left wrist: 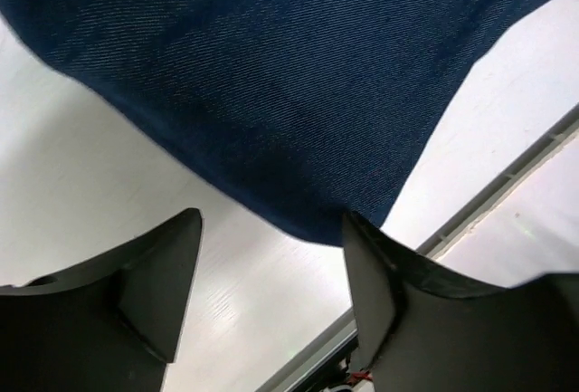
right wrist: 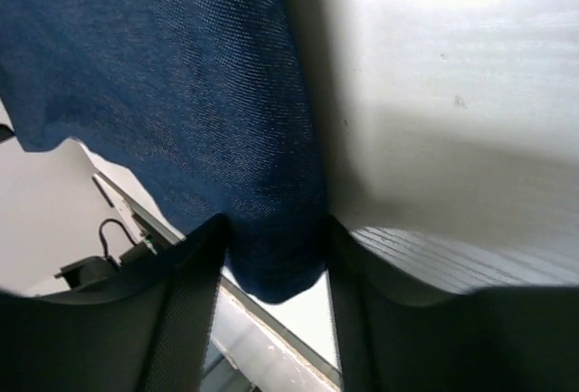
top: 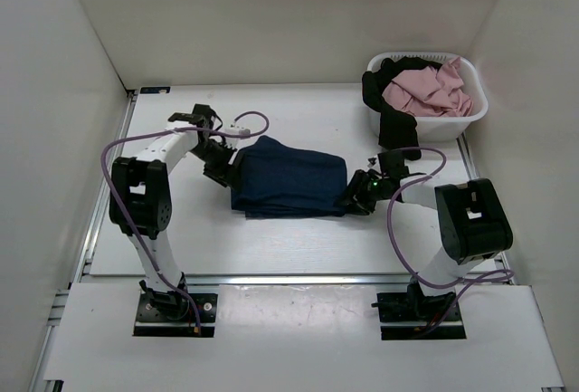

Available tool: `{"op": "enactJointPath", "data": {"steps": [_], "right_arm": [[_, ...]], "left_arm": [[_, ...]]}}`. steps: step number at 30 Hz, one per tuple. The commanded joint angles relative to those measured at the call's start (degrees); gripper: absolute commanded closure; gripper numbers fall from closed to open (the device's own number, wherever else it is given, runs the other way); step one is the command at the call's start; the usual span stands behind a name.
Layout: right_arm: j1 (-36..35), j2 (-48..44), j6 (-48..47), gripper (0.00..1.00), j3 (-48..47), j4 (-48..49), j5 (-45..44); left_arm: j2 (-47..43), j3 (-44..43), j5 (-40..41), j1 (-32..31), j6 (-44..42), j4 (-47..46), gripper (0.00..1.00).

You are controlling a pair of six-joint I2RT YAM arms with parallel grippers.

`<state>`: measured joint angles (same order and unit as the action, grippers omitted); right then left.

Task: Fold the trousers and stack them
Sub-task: Fold the trousers

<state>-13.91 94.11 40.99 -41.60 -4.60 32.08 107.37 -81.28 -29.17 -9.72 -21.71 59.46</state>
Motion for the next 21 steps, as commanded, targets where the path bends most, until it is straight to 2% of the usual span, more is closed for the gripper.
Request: {"op": "enactJointPath", "data": {"steps": [1, 2, 3, 4, 5, 6, 7, 11, 14, 18, 21], "right_arm": [[-0.3, 0.3, 0.5, 0.56, 1.1, 0.7, 0.6], [-0.3, 0.3, 0.5, 0.68, 1.1, -0.1, 0.6], [-0.3, 0.3, -0.1, 0.74, 1.1, -0.1, 0.6], [-0.3, 0.8, -0.6, 0.79, 1.1, -0.9, 0.6], [-0.3, 0.8, -0.7, 0.85, 0.4, -1.5, 0.6], [-0.3, 0.8, -1.3, 0.95, 0.4, -2.4, 0.6], [-0.3, 0.8, -1.3, 1.0, -0.6, -3.2, 0.6], [-0.3, 0.3, -2.9, 1.0, -1.6, -6.7, 0.0], [1.5, -0.2, -4.0, 1.0, -0.9, -8.4, -1.8], [2.4, 1.0, -3.5, 0.99, 1.3, -6.8, 0.4], [1.2, 1.0, -7.5, 0.58, -2.2, -11.4, 0.9]], "left_arm": [[-0.7, 1.4, -5.5, -0.1, 0.0, -0.7, 0.28], [-0.2, 2.3, -6.0, -0.1, -0.5, -0.7, 0.3], [0.5, 3.4, -6.6, -0.7, -1.2, -0.7, 0.36], [1.5, 5.3, -6.6, -0.7, -1.2, -1.4, 0.51], [2.0, 6.1, -6.6, -0.7, -1.7, -2.2, 0.61], [2.6, 6.7, -6.0, -0.7, -1.8, -2.2, 0.73], [3.6, 7.3, -3.8, -0.7, -1.8, -2.8, 0.83], [4.2, 7.8, 1.0, 0.7, -1.8, -2.8, 0.86], [2.6, 7.8, 9.2, 0.7, -1.8, -4.2, 0.86], [1.3, 7.8, 9.9, 0.7, -1.8, -4.7, 0.86], [-1.2, 5.6, 10.4, 0.0, -1.8, -3.1, 0.86]]}}
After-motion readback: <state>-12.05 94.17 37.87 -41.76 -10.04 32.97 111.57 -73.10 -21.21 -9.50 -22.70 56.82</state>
